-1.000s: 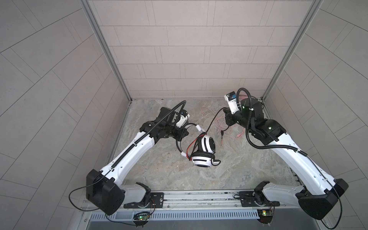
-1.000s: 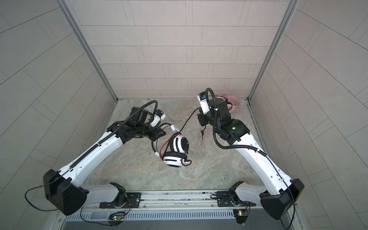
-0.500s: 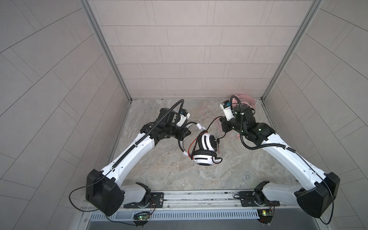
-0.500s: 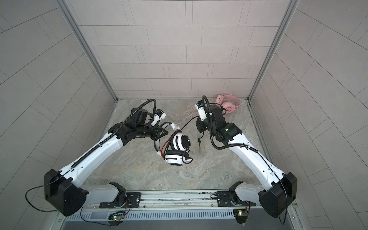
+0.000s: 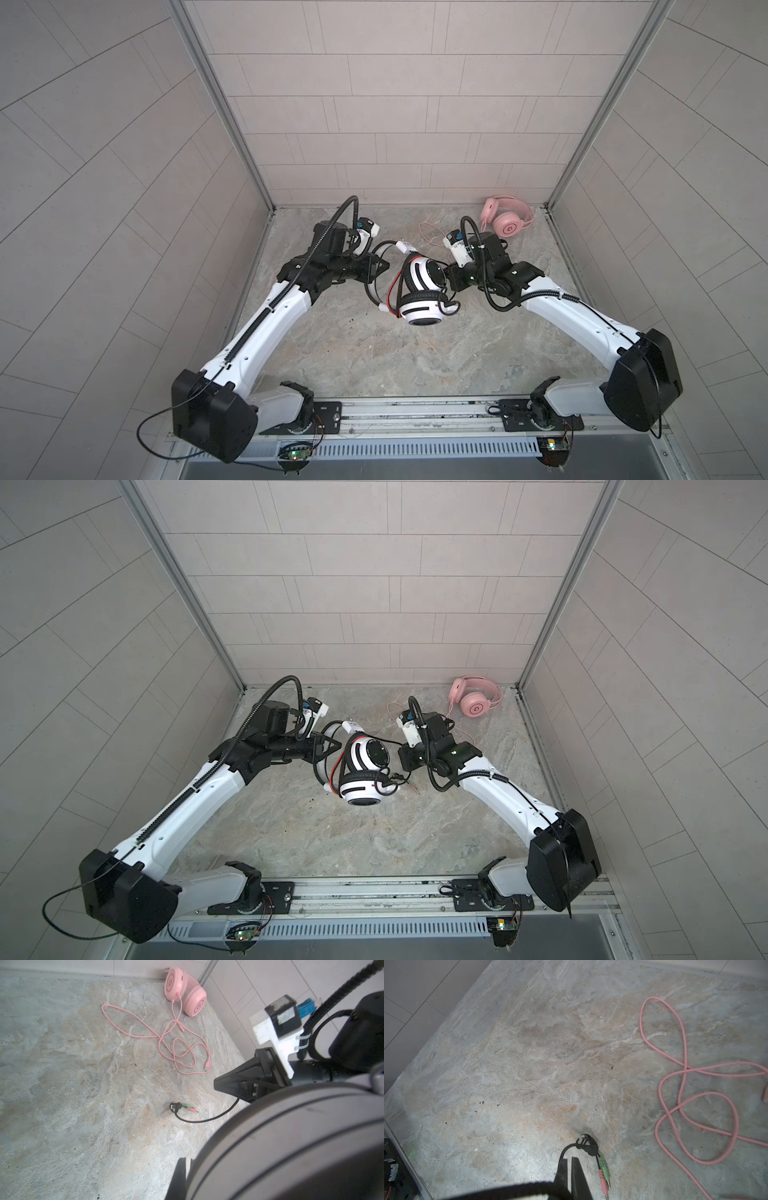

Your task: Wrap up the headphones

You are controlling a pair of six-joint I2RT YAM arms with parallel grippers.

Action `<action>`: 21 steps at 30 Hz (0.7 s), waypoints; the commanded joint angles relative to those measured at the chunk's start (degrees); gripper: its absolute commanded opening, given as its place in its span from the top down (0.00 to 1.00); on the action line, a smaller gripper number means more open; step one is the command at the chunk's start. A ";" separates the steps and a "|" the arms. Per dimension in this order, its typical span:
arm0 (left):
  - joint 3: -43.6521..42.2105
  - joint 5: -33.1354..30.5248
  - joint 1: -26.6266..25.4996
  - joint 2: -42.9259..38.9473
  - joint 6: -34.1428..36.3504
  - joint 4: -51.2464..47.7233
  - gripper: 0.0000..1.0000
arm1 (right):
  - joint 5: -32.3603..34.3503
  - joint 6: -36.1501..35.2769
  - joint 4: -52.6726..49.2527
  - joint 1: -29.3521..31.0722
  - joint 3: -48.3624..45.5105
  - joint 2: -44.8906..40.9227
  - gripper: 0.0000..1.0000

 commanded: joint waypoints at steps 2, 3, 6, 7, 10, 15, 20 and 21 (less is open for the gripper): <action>6.12 6.35 0.87 -2.15 -7.18 5.27 1.00 | -2.52 3.05 1.86 -0.26 -1.93 3.03 0.91; 6.65 5.90 0.96 -2.33 -7.84 5.44 1.00 | -3.19 3.80 2.81 -0.23 -2.38 3.59 0.91; 5.27 5.04 0.96 -2.76 -11.56 9.67 1.00 | -7.45 7.77 7.43 -0.22 -4.30 5.68 0.86; 4.56 5.68 0.96 -2.57 -12.87 11.61 1.00 | -9.04 9.22 10.11 -0.13 -5.38 6.55 0.84; 4.78 6.91 0.96 -1.82 -13.88 11.90 1.00 | -11.86 12.20 15.19 -0.13 -6.39 9.47 0.80; 4.66 6.13 0.96 -1.55 -14.43 11.53 1.00 | -12.72 13.07 18.08 0.40 -5.34 13.80 0.66; 6.91 5.61 0.96 -1.57 -13.68 8.61 1.00 | -13.81 14.49 20.99 1.05 -5.79 16.71 0.57; 7.69 5.39 0.98 -1.41 -13.56 7.72 1.00 | -13.71 14.21 21.08 1.33 -5.97 16.96 0.55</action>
